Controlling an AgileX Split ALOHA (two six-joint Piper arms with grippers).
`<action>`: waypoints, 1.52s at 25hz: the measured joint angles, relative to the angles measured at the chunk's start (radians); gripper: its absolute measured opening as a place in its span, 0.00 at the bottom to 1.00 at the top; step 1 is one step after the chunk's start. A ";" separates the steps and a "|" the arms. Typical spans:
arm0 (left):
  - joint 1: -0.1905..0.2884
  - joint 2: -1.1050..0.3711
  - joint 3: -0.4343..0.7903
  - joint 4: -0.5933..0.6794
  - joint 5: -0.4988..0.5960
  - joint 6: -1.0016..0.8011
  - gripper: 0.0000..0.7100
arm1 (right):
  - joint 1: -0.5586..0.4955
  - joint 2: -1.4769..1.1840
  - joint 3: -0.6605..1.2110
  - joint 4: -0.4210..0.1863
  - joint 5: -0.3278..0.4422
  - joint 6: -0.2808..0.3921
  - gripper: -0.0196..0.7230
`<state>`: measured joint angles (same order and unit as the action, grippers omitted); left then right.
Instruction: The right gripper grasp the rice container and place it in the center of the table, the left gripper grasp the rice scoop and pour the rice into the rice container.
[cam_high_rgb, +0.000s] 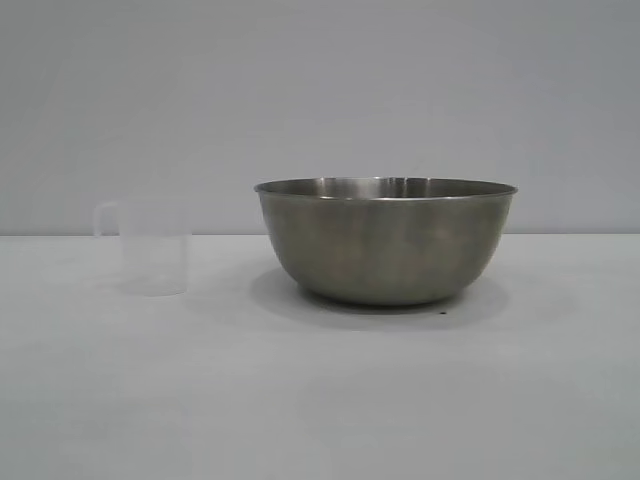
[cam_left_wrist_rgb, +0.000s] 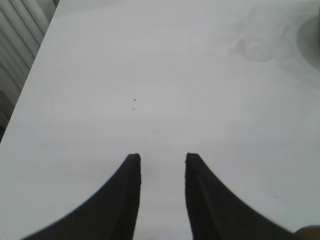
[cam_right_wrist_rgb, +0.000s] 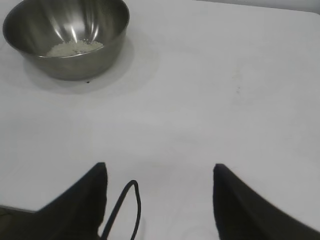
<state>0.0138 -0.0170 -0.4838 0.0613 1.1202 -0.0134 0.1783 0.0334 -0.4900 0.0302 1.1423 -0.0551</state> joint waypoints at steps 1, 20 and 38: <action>0.000 0.000 0.000 0.000 0.000 0.000 0.32 | 0.000 0.000 0.000 0.000 0.000 0.000 0.63; 0.001 -0.002 0.000 0.000 0.000 0.013 0.32 | -0.050 -0.050 0.002 0.000 0.000 0.003 0.63; 0.001 -0.002 0.000 0.000 0.000 0.012 0.32 | -0.093 -0.050 0.002 0.000 0.000 0.007 0.63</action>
<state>0.0144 -0.0191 -0.4838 0.0613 1.1202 -0.0012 0.0855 -0.0169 -0.4885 0.0302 1.1423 -0.0486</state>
